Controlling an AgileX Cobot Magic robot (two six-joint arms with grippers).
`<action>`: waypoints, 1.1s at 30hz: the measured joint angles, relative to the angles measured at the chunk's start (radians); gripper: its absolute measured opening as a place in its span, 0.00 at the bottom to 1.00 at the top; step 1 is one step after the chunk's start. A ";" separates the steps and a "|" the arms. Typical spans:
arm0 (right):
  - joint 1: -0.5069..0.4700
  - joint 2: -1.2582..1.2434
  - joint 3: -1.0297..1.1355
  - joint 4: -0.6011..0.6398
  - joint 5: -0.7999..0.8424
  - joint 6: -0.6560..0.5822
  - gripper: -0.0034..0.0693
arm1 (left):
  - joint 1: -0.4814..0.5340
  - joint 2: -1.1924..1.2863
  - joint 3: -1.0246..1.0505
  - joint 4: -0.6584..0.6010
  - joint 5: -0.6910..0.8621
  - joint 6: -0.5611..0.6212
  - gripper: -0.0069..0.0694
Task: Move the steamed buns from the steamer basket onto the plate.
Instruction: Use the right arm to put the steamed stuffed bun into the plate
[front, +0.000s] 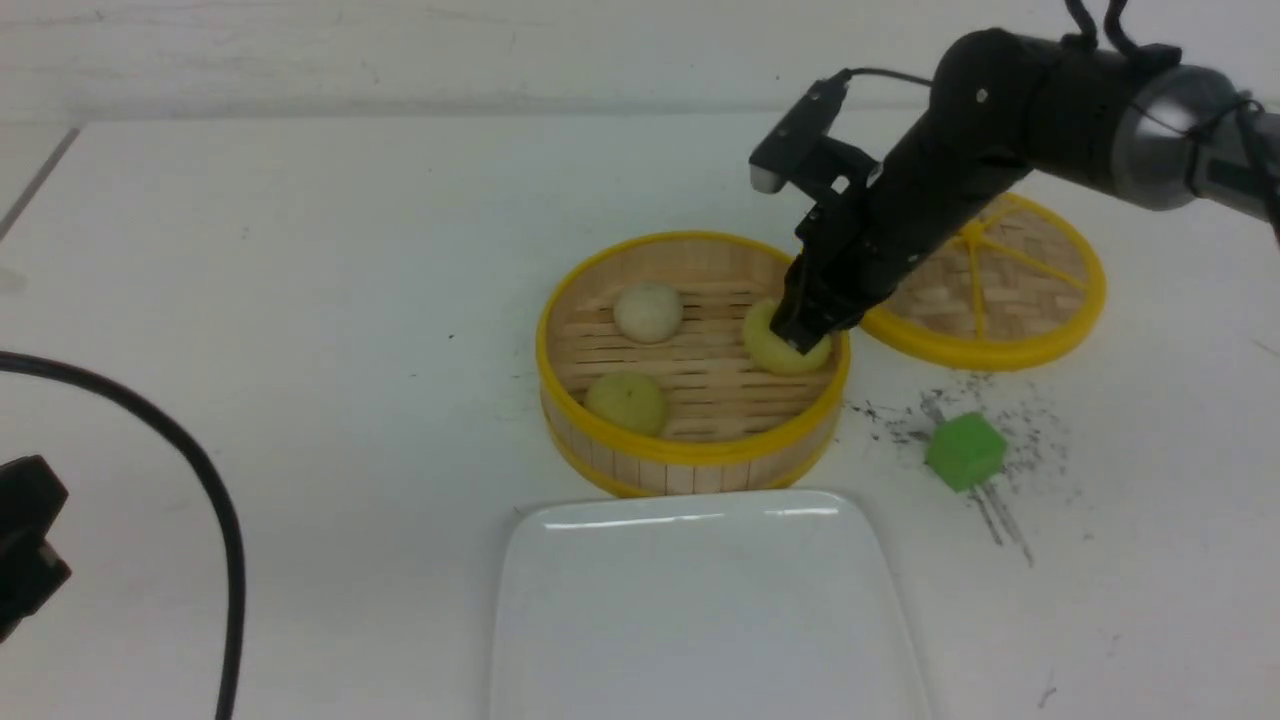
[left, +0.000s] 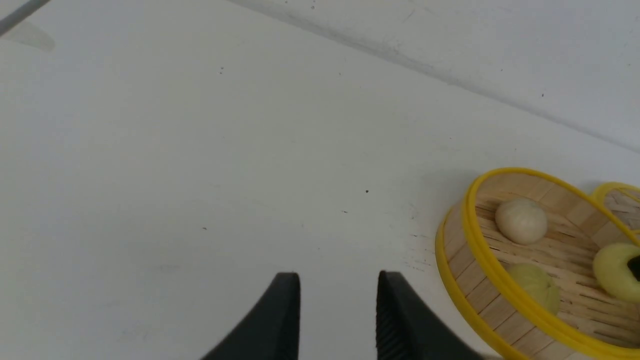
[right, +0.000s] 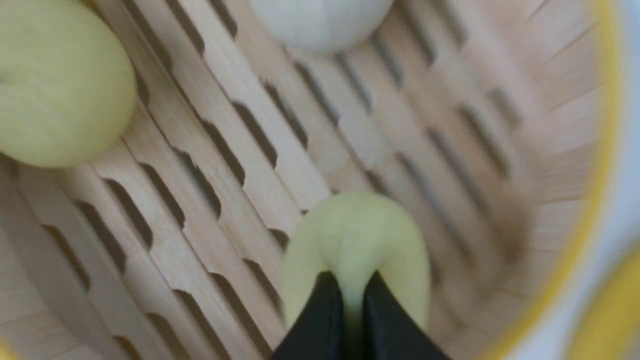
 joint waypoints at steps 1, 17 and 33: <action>0.000 -0.037 0.000 -0.004 0.002 0.000 0.07 | 0.000 0.000 0.000 0.000 0.000 0.000 0.42; 0.000 -0.331 -0.001 0.051 0.388 0.145 0.07 | 0.000 0.000 0.000 -0.001 0.000 0.000 0.42; 0.100 -0.335 0.537 0.099 0.063 0.028 0.08 | 0.000 0.000 0.000 -0.001 0.000 0.000 0.41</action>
